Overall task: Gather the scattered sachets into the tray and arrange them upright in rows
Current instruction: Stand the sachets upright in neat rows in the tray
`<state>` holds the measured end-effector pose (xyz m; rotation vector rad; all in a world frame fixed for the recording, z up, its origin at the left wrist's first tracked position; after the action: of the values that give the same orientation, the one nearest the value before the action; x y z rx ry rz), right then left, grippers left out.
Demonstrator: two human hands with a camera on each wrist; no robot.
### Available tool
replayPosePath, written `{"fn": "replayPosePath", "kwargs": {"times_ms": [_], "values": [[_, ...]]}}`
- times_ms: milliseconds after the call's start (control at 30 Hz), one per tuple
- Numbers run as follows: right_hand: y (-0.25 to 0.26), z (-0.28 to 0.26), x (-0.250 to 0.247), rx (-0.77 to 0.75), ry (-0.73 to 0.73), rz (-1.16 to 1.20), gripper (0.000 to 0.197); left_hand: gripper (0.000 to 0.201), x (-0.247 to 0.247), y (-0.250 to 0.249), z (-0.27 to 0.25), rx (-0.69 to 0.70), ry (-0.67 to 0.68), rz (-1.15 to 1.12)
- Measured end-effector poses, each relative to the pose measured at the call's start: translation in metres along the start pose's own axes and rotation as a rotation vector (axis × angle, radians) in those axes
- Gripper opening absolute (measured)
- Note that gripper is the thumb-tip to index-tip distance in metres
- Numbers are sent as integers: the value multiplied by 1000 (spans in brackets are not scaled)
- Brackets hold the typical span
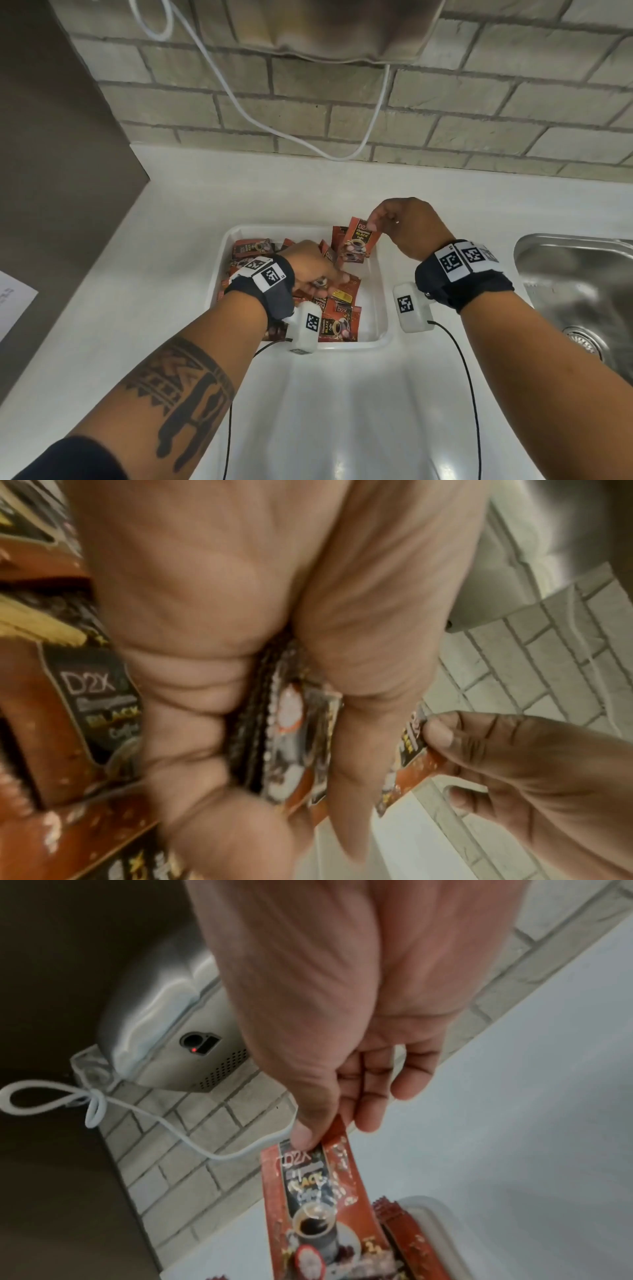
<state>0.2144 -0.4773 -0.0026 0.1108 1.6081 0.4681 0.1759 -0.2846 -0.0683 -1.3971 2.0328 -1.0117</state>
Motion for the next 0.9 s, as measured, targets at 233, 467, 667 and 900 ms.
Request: {"fn": "replayPosePath", "kwargs": {"times_ms": [233,467,667,900], "values": [[-1,6,22,3,-21,-141,15,38,27,6,6,-130,161,130],[-1,13,40,61,51,-188,27,20,37,1,22,-65,132,110],[-3,17,45,76,62,-199,29,28,33,0,26,-79,96,116],[-4,14,43,64,48,-164,3,29,33,-1,26,-94,92,114]]}}
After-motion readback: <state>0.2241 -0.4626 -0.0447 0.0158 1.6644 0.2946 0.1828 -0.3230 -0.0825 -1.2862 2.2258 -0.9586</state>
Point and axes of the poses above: each hand's wrist, its own z-axis towards the middle knuckle, its own x-axis out of the palm, y = z × x, the point moved 3 cm from there along z, towards the middle knuckle, and after that the axes turned 15 degrees about -z, right-handed, at the moved point
